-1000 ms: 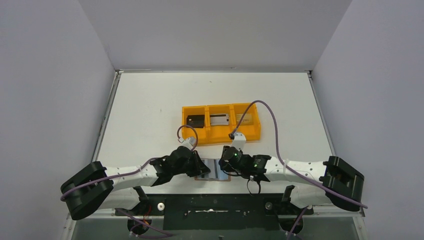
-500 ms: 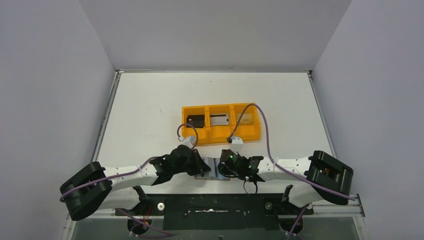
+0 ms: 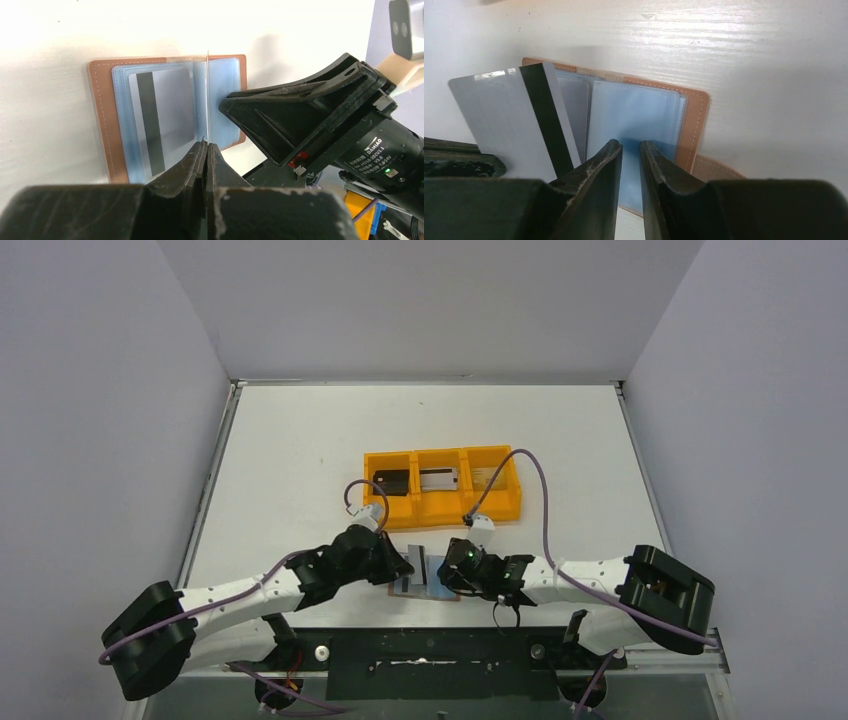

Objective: Take the credit cards out of the card holder

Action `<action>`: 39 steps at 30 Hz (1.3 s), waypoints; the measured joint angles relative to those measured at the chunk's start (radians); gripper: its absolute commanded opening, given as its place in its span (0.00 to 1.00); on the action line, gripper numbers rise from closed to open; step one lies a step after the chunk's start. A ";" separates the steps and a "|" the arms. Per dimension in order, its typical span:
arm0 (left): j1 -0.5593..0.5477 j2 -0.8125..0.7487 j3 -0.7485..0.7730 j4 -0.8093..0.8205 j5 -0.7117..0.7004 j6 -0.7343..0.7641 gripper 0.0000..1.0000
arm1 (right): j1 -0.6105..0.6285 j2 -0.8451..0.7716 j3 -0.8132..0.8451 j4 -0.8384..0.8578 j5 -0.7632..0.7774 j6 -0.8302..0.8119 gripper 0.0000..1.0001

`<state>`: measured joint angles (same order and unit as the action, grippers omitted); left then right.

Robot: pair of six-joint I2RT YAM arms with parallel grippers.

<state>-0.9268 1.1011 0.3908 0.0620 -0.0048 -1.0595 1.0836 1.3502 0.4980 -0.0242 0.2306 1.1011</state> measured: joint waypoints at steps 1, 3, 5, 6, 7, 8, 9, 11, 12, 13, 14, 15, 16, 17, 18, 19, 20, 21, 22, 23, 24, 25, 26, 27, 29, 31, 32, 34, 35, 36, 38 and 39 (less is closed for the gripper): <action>0.000 -0.011 0.002 -0.010 -0.005 0.003 0.00 | -0.002 0.000 0.001 -0.001 0.000 -0.001 0.24; 0.000 -0.039 0.003 -0.029 -0.020 0.009 0.00 | -0.004 -0.002 0.004 -0.007 0.003 -0.007 0.26; 0.001 -0.070 0.003 -0.052 -0.039 0.013 0.00 | -0.002 -0.013 0.023 -0.061 0.024 -0.018 0.29; 0.002 -0.085 0.003 -0.061 -0.048 0.014 0.00 | 0.008 -0.018 0.039 -0.099 0.043 -0.023 0.30; 0.002 -0.106 0.003 -0.075 -0.062 0.016 0.00 | 0.017 -0.022 0.061 -0.147 0.072 -0.031 0.31; 0.004 -0.128 0.003 -0.088 -0.076 0.016 0.00 | 0.031 -0.023 0.090 -0.191 0.098 -0.043 0.31; 0.006 -0.151 0.003 -0.098 -0.092 0.016 0.00 | 0.045 -0.023 0.119 -0.223 0.116 -0.056 0.31; 0.006 -0.191 0.003 -0.121 -0.124 0.016 0.00 | 0.065 -0.023 0.169 -0.246 0.132 -0.091 0.31; 0.007 -0.217 0.003 -0.138 -0.147 0.014 0.00 | 0.071 -0.023 0.186 -0.241 0.130 -0.107 0.31; 0.008 -0.233 0.003 -0.151 -0.161 0.013 0.00 | 0.073 -0.023 0.193 -0.226 0.126 -0.123 0.31; 0.008 -0.251 0.003 -0.167 -0.180 0.009 0.00 | 0.072 -0.023 0.193 -0.210 0.120 -0.132 0.31; 0.010 -0.269 0.003 -0.184 -0.196 0.005 0.00 | 0.069 -0.023 0.192 -0.194 0.106 -0.142 0.30; 0.011 -0.286 0.003 -0.203 -0.211 -0.001 0.00 | 0.068 -0.021 0.187 -0.174 0.091 -0.148 0.30; 0.012 -0.304 0.003 -0.219 -0.227 -0.005 0.00 | 0.065 -0.018 0.181 -0.146 0.074 -0.151 0.30; 0.012 -0.319 0.003 -0.232 -0.236 -0.008 0.00 | 0.061 -0.013 0.175 -0.123 0.059 -0.152 0.30; 0.012 -0.337 0.003 -0.247 -0.248 -0.012 0.00 | 0.059 -0.003 0.166 -0.090 0.037 -0.153 0.29; 0.013 -0.356 0.003 -0.261 -0.259 -0.017 0.00 | 0.054 0.010 0.156 -0.058 0.011 -0.156 0.29; 0.013 -0.374 0.003 -0.272 -0.270 -0.022 0.00 | 0.049 0.027 0.151 -0.034 -0.018 -0.160 0.28; 0.013 -0.391 0.002 -0.279 -0.279 -0.028 0.00 | 0.047 0.049 0.149 -0.018 -0.041 -0.163 0.28; 0.014 -0.402 0.002 -0.285 -0.284 -0.030 0.00 | 0.047 0.069 0.149 -0.005 -0.060 -0.164 0.29; 0.014 -0.418 0.002 -0.291 -0.292 -0.034 0.00 | 0.047 0.085 0.146 0.005 -0.074 -0.164 0.29; 0.016 -0.425 0.000 -0.293 -0.296 -0.037 0.00 | 0.047 0.094 0.141 0.015 -0.084 -0.164 0.29; 0.017 -0.432 -0.002 -0.295 -0.300 -0.039 0.00 | 0.047 0.100 0.134 0.021 -0.092 -0.163 0.29; 0.018 -0.436 -0.004 -0.299 -0.303 -0.040 0.00 | 0.047 0.103 0.127 0.019 -0.094 -0.161 0.28; 0.019 -0.435 -0.005 -0.306 -0.306 -0.043 0.00 | 0.047 0.103 0.123 0.000 -0.090 -0.154 0.28; 0.019 -0.431 -0.005 -0.311 -0.306 -0.044 0.00 | 0.047 0.103 0.123 -0.024 -0.076 -0.146 0.28; 0.019 -0.428 -0.005 -0.312 -0.306 -0.044 0.00 | 0.047 0.103 0.123 -0.039 -0.065 -0.143 0.29; 0.019 -0.420 -0.005 -0.312 -0.305 -0.043 0.00 | 0.047 0.100 0.122 -0.051 -0.050 -0.134 0.29; 0.019 -0.415 -0.005 -0.311 -0.304 -0.043 0.00 | 0.043 0.097 0.120 -0.053 -0.045 -0.131 0.29; 0.019 -0.409 -0.006 -0.309 -0.301 -0.043 0.00 | 0.042 0.092 0.115 -0.053 -0.043 -0.129 0.29; 0.019 -0.401 -0.012 -0.294 -0.292 -0.038 0.00 | 0.041 0.078 0.105 -0.052 -0.043 -0.129 0.30; 0.019 -0.397 -0.017 -0.284 -0.286 -0.036 0.00 | 0.041 0.068 0.100 -0.052 -0.043 -0.130 0.30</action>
<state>-0.9081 0.7036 0.3737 -0.2218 -0.2905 -1.0954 1.1244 1.4181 0.5976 -0.0761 0.1875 0.9707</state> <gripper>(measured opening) 0.009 0.292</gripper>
